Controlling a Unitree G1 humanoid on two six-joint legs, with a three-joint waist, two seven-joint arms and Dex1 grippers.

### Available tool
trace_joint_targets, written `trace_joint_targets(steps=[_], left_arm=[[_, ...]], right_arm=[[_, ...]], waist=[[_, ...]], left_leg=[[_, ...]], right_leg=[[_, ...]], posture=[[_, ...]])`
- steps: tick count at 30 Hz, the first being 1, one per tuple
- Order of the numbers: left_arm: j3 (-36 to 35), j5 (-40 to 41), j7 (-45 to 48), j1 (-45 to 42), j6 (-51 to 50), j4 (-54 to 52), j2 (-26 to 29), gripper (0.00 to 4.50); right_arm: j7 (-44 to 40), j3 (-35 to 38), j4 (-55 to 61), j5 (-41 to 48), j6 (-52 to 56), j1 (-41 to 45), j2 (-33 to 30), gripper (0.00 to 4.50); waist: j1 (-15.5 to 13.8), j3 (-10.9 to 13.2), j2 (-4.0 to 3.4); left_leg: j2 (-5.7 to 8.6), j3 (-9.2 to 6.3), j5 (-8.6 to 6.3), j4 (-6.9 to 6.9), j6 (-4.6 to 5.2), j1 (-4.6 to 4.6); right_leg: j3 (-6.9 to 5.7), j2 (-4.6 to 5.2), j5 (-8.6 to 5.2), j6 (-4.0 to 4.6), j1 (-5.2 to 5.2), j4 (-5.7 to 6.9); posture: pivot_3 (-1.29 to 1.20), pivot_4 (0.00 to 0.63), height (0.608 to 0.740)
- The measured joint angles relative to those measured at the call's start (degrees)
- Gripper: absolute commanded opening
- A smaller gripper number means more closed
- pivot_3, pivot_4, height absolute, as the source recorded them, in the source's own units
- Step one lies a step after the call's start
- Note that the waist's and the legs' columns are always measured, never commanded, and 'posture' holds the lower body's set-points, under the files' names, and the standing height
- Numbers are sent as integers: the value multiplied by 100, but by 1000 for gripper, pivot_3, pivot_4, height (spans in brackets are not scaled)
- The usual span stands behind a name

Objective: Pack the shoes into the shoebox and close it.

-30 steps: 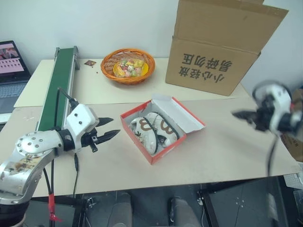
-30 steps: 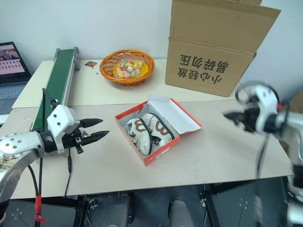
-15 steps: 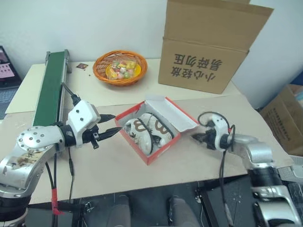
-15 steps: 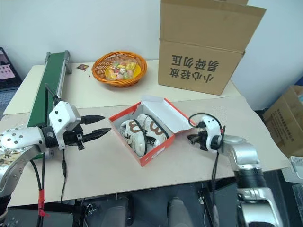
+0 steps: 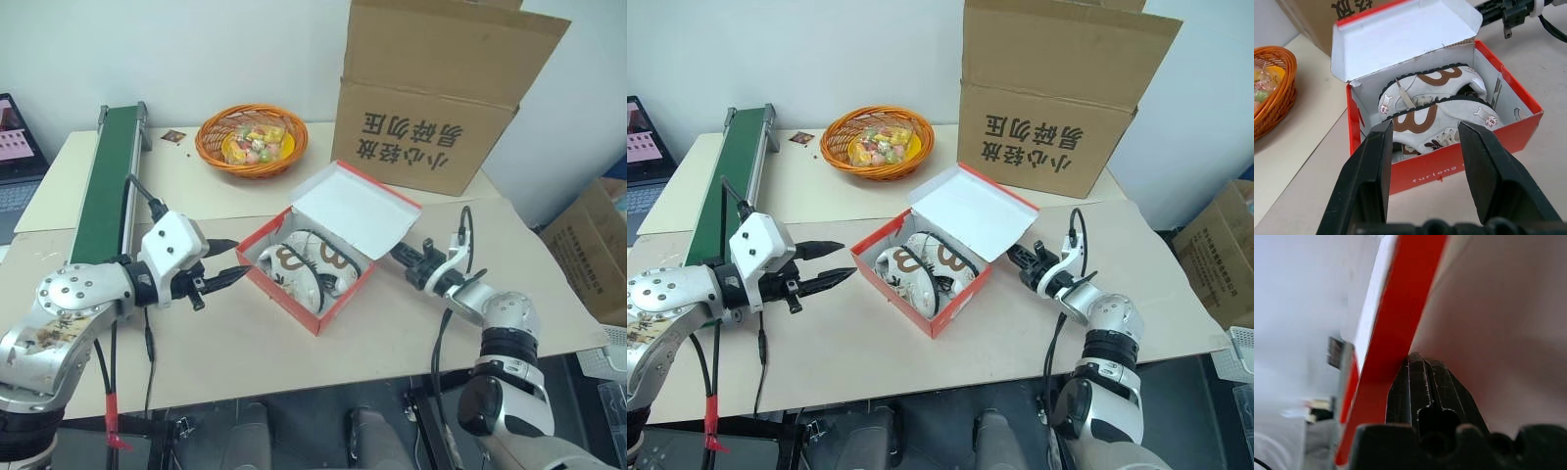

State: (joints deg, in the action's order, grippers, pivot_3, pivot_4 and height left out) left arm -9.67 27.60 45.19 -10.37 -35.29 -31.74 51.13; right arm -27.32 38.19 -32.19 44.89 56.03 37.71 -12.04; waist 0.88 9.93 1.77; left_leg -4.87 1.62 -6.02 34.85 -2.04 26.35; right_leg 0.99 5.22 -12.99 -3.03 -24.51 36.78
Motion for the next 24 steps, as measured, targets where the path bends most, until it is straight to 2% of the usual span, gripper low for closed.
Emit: trace_joint_targets(steps=[4, 8, 12, 14, 16, 18, 21, 24], left_arm=[[39, -52, 1, -25, 5, 7, -3, 2240], [84, -56, -1, -48, 5, 11, -19, 2240], [88, -55, 0, -50, 1, 6, -15, 2240], [86, -50, 0, -43, -2, -2, -14, 2240], [75, -48, 2, -12, -11, -12, -13, 2240], [63, -47, 1, 7, -16, -27, -11, 2240], [49, -41, -3, 29, -24, -56, -10, 2240], [40, -42, -16, 76, -28, -105, -10, 2240]], right_arm=[[-279, 60, 485, 543, -100, -73, 482, 32], [-1391, -876, 2311, 797, -360, -608, 483, 32], [-2814, -2649, 4066, 469, -547, -1262, -547, 32], [-3359, -3729, 4483, -217, -804, -1266, -1475, 32], [-3553, -4575, 4444, -1076, -1228, -1086, -2035, 32], [-3437, -5277, 4047, -2056, -1731, -655, -2256, 32], [-2875, -5565, 3307, -2924, -2163, 96, -1978, 32], [-2353, -5467, 2793, -3167, -2349, 699, -1470, 32]], waist=[[18, 4, -7], [-20, 6, -13], [-16, 7, -14], [-12, 2, -8], [1, 1, -5], [18, 1, -5], [18, 1, -4], [-3, 1, -4]], left_leg=[[-1, 0, 0, -1, 0, 0], [0, -2, -2, -6, 0, 1], [-1, 1, -32, 0, -48, 1], [-2, 5, -37, 0, -56, -10], [-3, 10, -39, -2, -59, -13], [-3, 13, -39, -3, -59, -7], [-5, 14, -36, -7, -55, 18], [-5, 10, -12, -3, -18, 27]], right_leg=[[1, 0, 0, 1, -3, 1], [-1, 2, -6, -3, -3, 0], [-3, 7, -7, 2, -6, -1], [-6, 11, -2, 10, -7, -5], [-7, 18, -1, 13, -14, -7], [-7, 19, 1, 16, -34, -6], [-4, 10, 2, 18, -56, 2], [-4, 5, 12, 1, -58, 22]], posture=[[0, 150, 709], [0, 150, 709], [0, 150, 709], [0, 150, 709], [0, 150, 709], [0, 150, 709], [0, 150, 709], [0, 150, 709]])
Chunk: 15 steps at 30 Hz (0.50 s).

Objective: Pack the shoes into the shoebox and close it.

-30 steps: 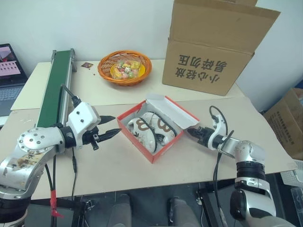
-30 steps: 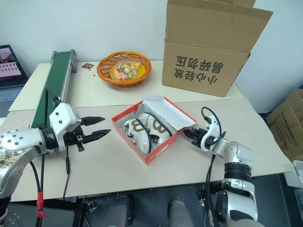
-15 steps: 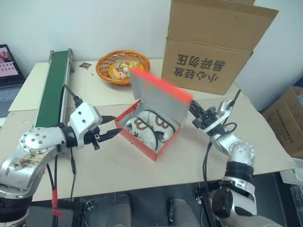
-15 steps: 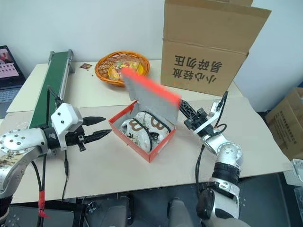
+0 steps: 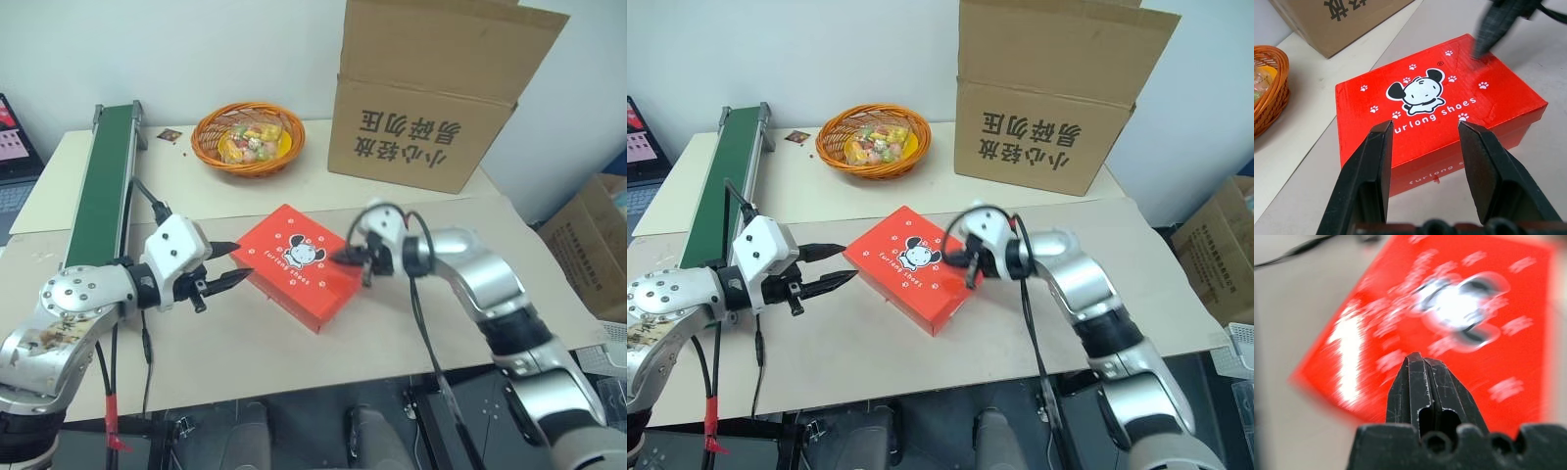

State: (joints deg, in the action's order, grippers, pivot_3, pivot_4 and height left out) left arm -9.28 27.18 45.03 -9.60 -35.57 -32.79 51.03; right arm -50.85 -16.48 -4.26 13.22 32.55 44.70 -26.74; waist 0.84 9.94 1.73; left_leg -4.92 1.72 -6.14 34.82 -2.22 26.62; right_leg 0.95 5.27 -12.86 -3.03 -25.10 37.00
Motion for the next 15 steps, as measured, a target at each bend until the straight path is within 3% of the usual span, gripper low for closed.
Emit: trace_joint_targets(steps=[10, 15], left_arm=[[-88, -1, -63, 126, -101, -25, 22, 2240], [-88, -1, -134, 127, -117, -59, 17, 2240]], right_arm=[[149, -482, -562, -487, -89, -261, 525, 32], [340, -597, -1102, -883, -786, -216, 659, 32]], waist=[[-74, 0, 0], [-19, -22, 17]], left_leg=[[0, 0, -25, 17, -43, 5], [-4, 1, -28, 3, -46, -67]], right_leg=[[-2, 2, -14, 14, 3, -1], [-6, 2, -17, 15, 64, -8]], posture=[[0, 150, 709], [0, 150, 709]])
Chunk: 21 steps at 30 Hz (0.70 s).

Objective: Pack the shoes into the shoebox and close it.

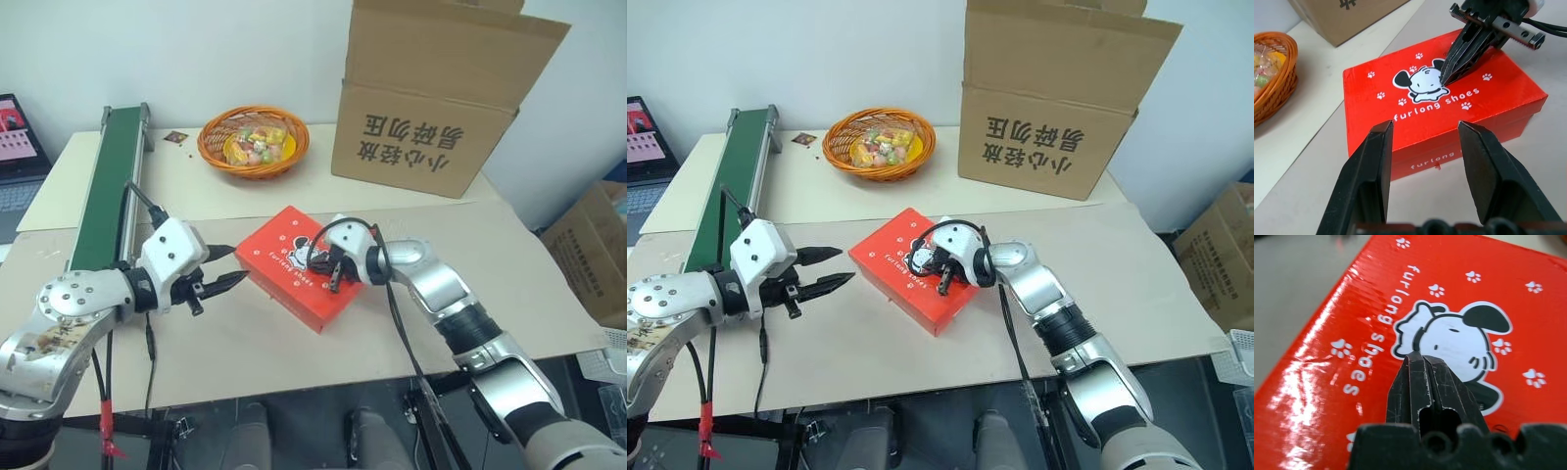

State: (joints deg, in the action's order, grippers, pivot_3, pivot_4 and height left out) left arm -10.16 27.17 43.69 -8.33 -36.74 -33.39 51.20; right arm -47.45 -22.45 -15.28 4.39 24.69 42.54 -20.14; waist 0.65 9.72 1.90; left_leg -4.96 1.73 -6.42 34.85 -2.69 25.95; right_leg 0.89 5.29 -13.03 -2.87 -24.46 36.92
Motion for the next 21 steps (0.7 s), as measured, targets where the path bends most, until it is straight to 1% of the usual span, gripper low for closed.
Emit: trace_joint_targets(steps=[3, 5, 6, 9, 11, 12, 15, 16, 17, 18, 21], left_arm=[[0, 2, -40, 36, -20, -60, -2, 2240], [-15, 3, -91, 50, -67, -64, -53, 2240], [-44, 3, -173, 50, -72, -63, -165, 2240], [-199, -12, -820, 35, -94, -9, -897, 2240], [-274, -49, -1313, 32, -107, 68, -1366, 2240], [-320, -66, -1546, 32, -113, 87, -1539, 2240], [-686, -179, -2181, 3, -115, 260, -1880, 2240], [-791, -241, -2312, 9, -111, 314, -1919, 2240], [-941, -312, -2500, 21, -100, 384, -1967, 2240], [-1041, -343, -2599, 43, -96, 425, -2006, 2240], [-1374, -509, -2997, 192, -82, 587, -2209, 2240]], right_arm=[[7, 191, -66, 87, 55, -61, 113, 32], [0, 333, -38, 191, 214, -72, 168, 32], [-5, 431, -24, 298, 357, -76, 199, 32], [-59, 1063, 81, 998, 1106, -116, 370, 32], [40, 1612, 154, 1461, 1477, -99, 480, 32], [155, 1906, 175, 1674, 1616, -55, 529, 32], [788, 2870, 148, 2171, 1763, 155, 660, 32], [982, 3090, 124, 2193, 1735, 214, 649, 32], [1352, 3263, 51, 2079, 1560, 261, 553, 32], [1596, 3226, -23, 1853, 1364, 257, 424, 32], [2471, 2856, -387, 690, 510, -10, -87, 32]], waist=[[1, -2, 4], [-1, -2, 3], [-5, -2, 3], [-9, -1, 3], [-8, 0, 4], [-8, 1, 6], [-7, 1, 5], [-6, 1, 5], [-5, 1, 6], [-14, 1, 6], [-38, 1, 6]], left_leg=[[-1, 0, -4, -7, -5, -38], [-1, 1, -5, -9, -6, -37], [0, 1, -5, -12, -6, -34], [-1, -1, 0, -4, 0, 14], [0, -3, 11, 1, 18, 26], [0, -5, 25, 3, 40, 28], [0, -5, 20, 1, 32, 28], [0, -5, 9, 1, 15, 28], [1, -5, 0, 2, 1, 26], [2, -5, 0, 3, 1, 26], [12, -4, -1, 0, 0, 32]], right_leg=[[-4, 4, -1, 1, 19, -18], [-4, 6, -1, 2, 18, -18], [-5, 8, -1, 2, 18, -19], [-5, 1, 2, 2, 0, -12], [-3, -1, 26, 3, -7, -8], [-4, -3, 36, -5, -7, -7], [-4, -4, 28, -13, -11, -8], [-5, -3, 16, -12, -11, -8], [-5, -2, 4, -9, -9, -9], [-5, -1, 2, -4, -6, -12], [-4, 9, 1, -4, -9, -22]], posture=[[0, 150, 709], [0, 150, 709], [0, 150, 709], [0, 150, 709], [0, 150, 709], [0, 150, 709], [0, 150, 709], [0, 150, 709], [0, 150, 709], [0, 150, 709], [0, 150, 709]])
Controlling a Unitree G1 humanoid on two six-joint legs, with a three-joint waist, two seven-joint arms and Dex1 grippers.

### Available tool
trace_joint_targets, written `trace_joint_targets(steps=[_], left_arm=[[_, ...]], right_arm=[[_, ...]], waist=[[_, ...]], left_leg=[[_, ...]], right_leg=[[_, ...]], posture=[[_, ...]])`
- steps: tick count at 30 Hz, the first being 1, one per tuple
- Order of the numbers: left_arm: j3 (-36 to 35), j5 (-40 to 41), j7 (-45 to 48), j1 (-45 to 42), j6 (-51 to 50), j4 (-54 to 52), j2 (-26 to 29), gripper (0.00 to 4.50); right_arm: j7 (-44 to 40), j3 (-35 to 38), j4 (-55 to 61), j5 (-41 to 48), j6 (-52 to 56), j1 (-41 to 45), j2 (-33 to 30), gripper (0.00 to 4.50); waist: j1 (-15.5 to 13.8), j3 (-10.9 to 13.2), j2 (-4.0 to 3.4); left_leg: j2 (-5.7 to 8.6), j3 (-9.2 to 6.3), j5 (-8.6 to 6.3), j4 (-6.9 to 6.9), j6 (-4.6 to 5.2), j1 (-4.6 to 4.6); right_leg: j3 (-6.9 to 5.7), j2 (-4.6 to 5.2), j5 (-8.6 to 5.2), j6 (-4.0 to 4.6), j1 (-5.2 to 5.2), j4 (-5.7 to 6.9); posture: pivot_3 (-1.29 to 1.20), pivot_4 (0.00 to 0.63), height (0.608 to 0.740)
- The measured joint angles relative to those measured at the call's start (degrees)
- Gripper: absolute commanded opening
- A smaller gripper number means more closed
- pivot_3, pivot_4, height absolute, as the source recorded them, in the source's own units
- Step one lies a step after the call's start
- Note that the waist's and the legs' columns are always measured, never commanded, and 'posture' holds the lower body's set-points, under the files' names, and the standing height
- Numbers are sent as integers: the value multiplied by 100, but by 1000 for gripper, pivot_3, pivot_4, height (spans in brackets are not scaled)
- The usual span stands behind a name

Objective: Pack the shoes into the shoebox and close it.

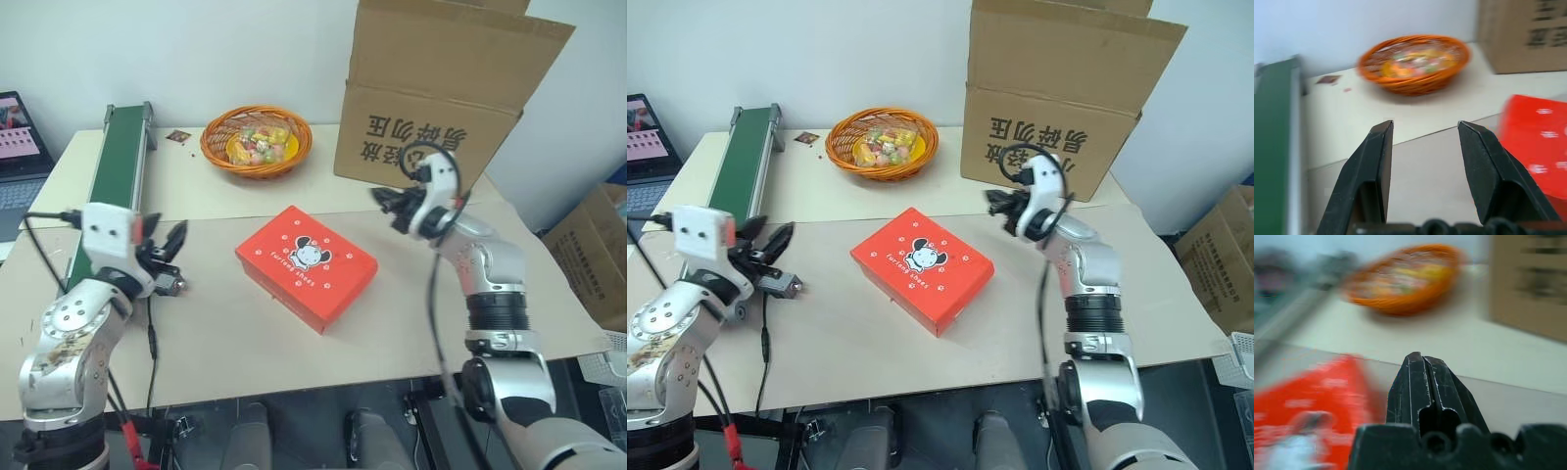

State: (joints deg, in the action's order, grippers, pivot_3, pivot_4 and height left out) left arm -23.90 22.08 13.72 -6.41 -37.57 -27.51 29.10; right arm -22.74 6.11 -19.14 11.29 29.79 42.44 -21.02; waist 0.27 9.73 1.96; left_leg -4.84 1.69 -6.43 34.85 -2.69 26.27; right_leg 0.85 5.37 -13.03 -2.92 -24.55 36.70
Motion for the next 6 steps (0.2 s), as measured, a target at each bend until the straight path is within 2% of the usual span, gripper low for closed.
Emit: trace_joint_targets(steps=[6], left_arm=[[-203, -207, -719, 20, 40, 112, -574, 2240]], right_arm=[[1029, 184, -297, -339, -660, -300, 297, 32]], waist=[[85, 1, 2]], left_leg=[[-4, -1, 7, 3, 11, 2]], right_leg=[[6, -9, 15, -24, -4, 11]], posture=[[0, 150, 709]])
